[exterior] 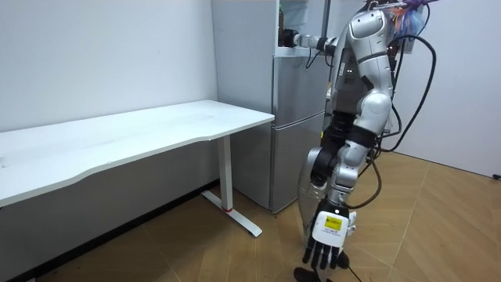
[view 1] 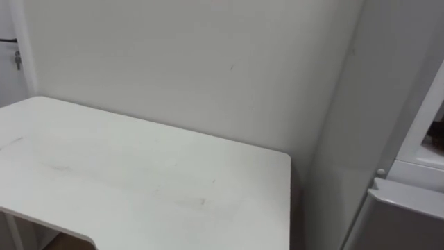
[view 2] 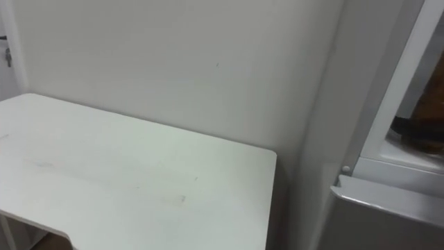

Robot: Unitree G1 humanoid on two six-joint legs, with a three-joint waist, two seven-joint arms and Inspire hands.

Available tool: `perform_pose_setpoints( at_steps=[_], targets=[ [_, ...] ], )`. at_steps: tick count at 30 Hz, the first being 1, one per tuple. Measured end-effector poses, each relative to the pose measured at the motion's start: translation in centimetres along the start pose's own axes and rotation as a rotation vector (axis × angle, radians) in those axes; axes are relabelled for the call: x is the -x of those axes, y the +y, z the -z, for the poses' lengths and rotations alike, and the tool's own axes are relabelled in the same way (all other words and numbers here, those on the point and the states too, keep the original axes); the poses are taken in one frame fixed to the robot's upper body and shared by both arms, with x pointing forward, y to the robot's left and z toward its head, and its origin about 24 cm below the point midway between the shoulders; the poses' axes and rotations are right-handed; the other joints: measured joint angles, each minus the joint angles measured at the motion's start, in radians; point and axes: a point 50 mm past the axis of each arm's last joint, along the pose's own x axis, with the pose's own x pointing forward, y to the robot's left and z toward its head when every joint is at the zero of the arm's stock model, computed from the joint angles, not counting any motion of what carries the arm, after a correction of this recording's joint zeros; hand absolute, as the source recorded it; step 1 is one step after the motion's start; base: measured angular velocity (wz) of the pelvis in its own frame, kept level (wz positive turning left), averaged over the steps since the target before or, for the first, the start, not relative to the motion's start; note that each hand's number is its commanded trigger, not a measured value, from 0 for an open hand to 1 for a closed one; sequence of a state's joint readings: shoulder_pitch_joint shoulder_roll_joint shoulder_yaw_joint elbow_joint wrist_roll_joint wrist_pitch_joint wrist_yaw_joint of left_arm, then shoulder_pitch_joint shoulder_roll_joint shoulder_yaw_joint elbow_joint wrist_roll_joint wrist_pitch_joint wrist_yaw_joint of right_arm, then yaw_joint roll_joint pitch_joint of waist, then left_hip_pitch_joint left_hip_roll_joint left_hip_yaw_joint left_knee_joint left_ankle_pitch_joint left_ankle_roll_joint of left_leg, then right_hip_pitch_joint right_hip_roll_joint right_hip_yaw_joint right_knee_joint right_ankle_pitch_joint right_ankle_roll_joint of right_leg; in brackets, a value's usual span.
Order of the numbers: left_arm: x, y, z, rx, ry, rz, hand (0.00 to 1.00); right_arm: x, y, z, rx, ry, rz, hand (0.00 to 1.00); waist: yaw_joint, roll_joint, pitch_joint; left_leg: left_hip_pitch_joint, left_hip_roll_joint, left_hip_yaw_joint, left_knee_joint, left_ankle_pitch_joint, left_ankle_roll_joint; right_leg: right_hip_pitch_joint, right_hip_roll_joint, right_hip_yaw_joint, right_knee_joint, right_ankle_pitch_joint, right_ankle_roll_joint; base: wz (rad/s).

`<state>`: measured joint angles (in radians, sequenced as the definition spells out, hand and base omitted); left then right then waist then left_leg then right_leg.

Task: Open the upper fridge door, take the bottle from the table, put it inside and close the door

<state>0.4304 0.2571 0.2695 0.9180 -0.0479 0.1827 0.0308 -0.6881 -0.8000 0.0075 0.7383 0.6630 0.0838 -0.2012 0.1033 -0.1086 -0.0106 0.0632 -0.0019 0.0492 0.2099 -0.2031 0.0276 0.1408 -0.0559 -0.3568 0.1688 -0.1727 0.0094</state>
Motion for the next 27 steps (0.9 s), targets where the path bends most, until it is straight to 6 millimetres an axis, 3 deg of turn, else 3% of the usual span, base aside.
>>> perform_pose_setpoints(
  at_steps=[11, 18, 27],
  targets=[
    [-0.1, -0.1, -0.5, 0.028, -0.024, -0.002, 0.00, 0.3, 0.6, -0.5, -0.028, -0.019, -0.043, 0.00, -0.069, -0.016, -0.0036, 0.003, 0.007, 0.035, -0.013, 0.001, -0.002, -0.016, 0.005, 0.029, 0.001, 0.000, 0.000, -0.08],
    [-0.1, -0.4, -0.9, 0.047, -0.050, -0.007, 0.00, 1.6, 0.4, -0.4, -0.031, -0.056, -0.020, 0.00, -0.080, -0.023, -0.0034, 0.006, 0.008, 0.050, -0.014, 0.000, -0.001, -0.022, 0.006, 0.049, 0.000, 0.000, 0.000, -0.06],
    [-0.1, -0.5, -1.0, 0.046, -0.050, 0.002, 0.00, 3.2, 0.7, -3.1, -0.070, -0.193, -0.067, 0.00, -0.085, -0.007, 0.0014, 0.018, 0.011, 0.060, -0.023, 0.000, -0.001, -0.027, 0.006, 0.055, 0.003, 0.000, 0.000, -0.06]
  ],
)
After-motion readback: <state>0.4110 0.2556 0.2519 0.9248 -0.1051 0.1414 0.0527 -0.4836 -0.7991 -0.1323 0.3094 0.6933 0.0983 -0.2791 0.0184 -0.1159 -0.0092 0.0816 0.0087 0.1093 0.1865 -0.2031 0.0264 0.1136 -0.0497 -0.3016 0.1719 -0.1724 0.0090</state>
